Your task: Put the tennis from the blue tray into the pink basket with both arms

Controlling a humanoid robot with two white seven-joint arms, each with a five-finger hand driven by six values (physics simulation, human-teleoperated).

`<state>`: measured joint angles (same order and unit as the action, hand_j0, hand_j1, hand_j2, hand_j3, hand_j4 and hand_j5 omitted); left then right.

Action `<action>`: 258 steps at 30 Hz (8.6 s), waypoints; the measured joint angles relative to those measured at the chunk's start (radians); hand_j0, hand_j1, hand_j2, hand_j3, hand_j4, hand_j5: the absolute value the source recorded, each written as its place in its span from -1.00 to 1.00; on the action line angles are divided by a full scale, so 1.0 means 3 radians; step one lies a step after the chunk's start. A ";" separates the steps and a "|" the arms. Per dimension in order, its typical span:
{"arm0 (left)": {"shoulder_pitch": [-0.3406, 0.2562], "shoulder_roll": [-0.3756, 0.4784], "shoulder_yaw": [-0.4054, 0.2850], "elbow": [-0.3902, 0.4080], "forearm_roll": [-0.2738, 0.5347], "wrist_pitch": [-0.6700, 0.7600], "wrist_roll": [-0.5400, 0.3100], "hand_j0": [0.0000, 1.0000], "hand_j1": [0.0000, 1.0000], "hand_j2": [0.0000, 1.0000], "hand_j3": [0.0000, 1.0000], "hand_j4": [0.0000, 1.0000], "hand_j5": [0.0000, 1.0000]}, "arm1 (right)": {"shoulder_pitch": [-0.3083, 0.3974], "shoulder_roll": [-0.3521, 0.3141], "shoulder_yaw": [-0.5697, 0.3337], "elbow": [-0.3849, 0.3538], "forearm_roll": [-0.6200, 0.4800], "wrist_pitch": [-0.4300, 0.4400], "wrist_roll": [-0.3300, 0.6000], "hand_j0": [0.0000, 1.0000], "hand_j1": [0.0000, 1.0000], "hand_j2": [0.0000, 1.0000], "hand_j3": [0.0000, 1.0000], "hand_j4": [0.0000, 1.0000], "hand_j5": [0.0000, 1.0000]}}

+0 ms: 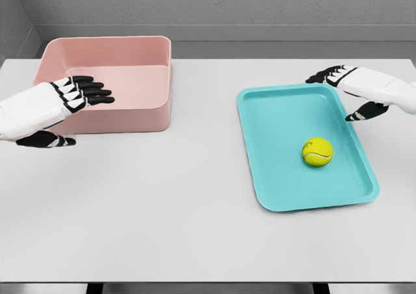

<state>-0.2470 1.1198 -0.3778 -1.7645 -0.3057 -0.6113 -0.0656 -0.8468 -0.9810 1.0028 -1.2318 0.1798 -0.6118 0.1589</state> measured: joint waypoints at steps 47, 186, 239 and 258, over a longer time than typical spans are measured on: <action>-0.0317 0.0127 -0.0312 -0.0009 -0.0672 0.0000 0.0008 1.00 1.00 1.00 1.00 1.00 1.00 | 0.0348 -0.0196 0.0116 -0.0531 0.0015 -0.0001 0.0307 1.00 1.00 1.00 1.00 1.00 1.00; -0.0793 -0.0124 -0.0931 -0.0009 -0.0289 -0.0003 -0.0729 1.00 1.00 1.00 1.00 1.00 1.00 | 0.0107 0.0412 0.0064 -0.1230 0.0137 -0.0003 0.0366 0.08 0.08 0.08 0.08 0.08 0.08; -0.0793 -0.0188 -0.0931 -0.0009 -0.0291 -0.0003 -0.0729 1.00 1.00 1.00 1.00 1.00 1.00 | -0.0210 0.1570 0.0551 -0.0778 0.0148 0.0111 0.0781 0.07 0.07 0.07 0.07 0.07 0.07; -0.0787 -0.0188 -0.0933 -0.0009 -0.0291 -0.0003 -0.0729 1.00 1.00 1.00 1.00 1.00 1.00 | -0.0256 0.1793 0.0708 -0.0531 0.0171 0.0220 0.0781 0.07 0.07 0.07 0.07 0.07 0.07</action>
<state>-0.4832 1.0636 -0.6576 -1.7672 -0.3932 -0.6122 -0.2843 -0.9235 -0.4432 1.2152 -1.3911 0.2311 -0.5458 0.3930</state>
